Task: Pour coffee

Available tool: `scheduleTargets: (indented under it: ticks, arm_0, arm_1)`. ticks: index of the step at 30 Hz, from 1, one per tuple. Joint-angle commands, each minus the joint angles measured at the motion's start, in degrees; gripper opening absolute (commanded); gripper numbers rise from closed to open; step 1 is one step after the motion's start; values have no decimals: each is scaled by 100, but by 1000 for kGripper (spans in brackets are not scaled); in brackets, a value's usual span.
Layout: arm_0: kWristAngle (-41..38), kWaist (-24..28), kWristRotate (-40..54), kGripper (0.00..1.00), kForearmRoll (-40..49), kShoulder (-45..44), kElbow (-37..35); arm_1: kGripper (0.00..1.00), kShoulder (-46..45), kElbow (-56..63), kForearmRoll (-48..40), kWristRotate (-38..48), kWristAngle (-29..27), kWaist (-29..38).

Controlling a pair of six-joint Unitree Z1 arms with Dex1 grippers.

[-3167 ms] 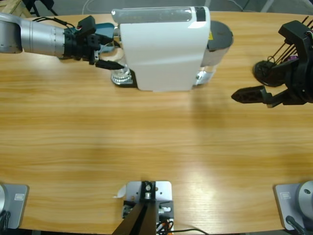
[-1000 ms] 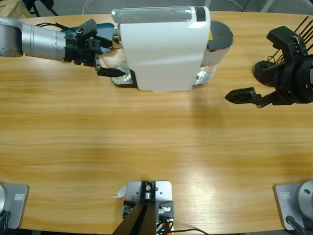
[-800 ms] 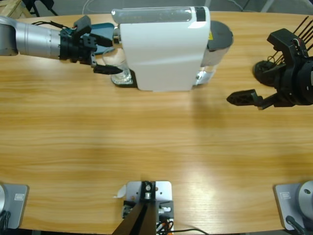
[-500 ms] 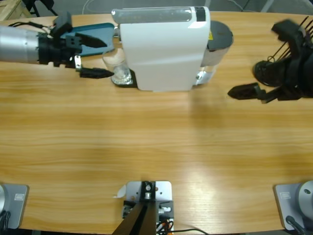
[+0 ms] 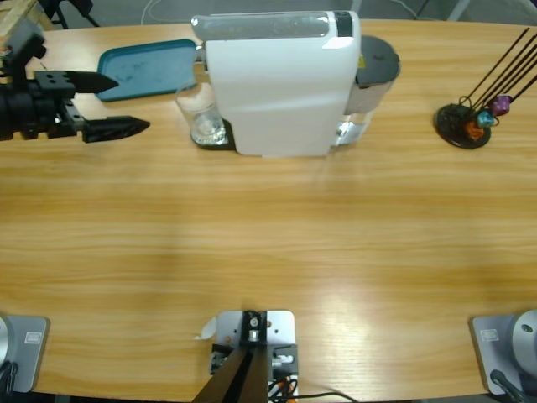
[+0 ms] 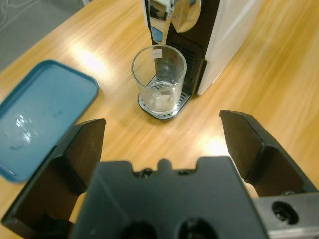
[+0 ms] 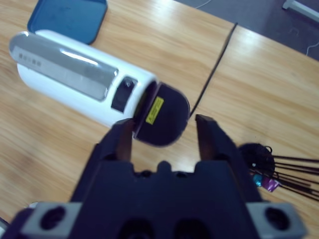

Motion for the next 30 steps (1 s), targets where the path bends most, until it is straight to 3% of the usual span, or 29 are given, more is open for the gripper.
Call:
scheduleTargets:
  ticks: [1,12,30]
  arm_0:
    - [101,-68,-676,1000,57,-142,447]
    - [152,-121,-571,1000,-165,250,401]
    - [134,-235,-430,1000,-188,489,241]
  arm_1:
    - [0,1280,-1032,607,-201,200,150]
    - [0,1732,-1329,790,-348,27,287]
    - [0,1934,-1389,781,-322,229,436]
